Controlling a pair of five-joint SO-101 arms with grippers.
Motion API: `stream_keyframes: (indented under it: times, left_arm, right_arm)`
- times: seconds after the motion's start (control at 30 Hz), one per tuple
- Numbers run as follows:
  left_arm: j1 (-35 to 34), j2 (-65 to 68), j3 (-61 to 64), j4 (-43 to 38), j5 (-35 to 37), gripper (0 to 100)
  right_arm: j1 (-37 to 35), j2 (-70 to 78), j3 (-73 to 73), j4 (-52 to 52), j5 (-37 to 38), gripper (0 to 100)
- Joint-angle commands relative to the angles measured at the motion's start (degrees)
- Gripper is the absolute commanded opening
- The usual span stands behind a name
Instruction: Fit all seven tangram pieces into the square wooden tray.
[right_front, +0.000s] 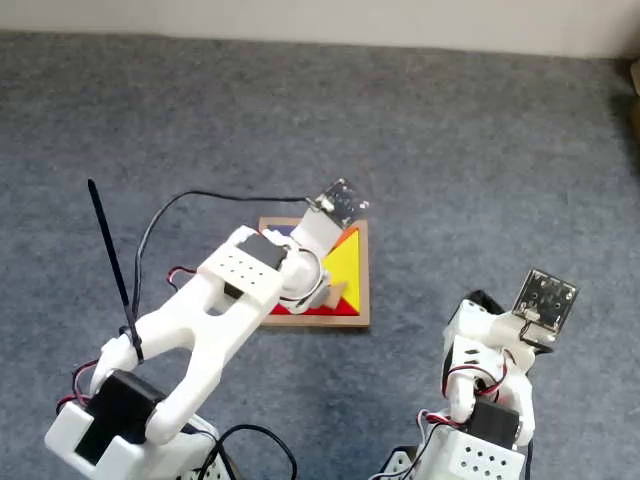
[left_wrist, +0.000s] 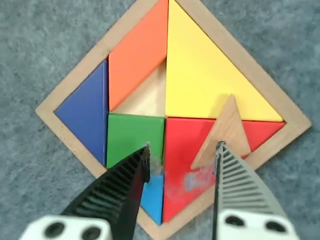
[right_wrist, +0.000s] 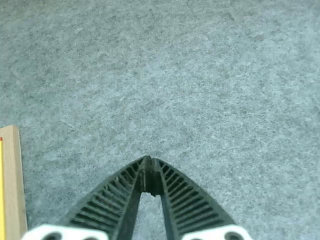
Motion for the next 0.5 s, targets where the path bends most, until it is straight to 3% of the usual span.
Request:
stream_keyframes:
  times: [0.0,0.27,0.47]
  left_arm:
    - [1.2,2.3,-1.3,-1.3,0.3,21]
    - [-4.4,14.4,-13.0,-1.2,0.3,21]
    - [-8.3,15.3,-16.0,-1.2,0.3,21]
  right_arm:
    - [0.3,-0.3,5.0,-1.3,0.0,0.5]
    - [0.3,-0.3,5.0,-1.3,0.0,0.5]
    - [0.3,-0.3,5.0,-1.3,0.0,0.5]
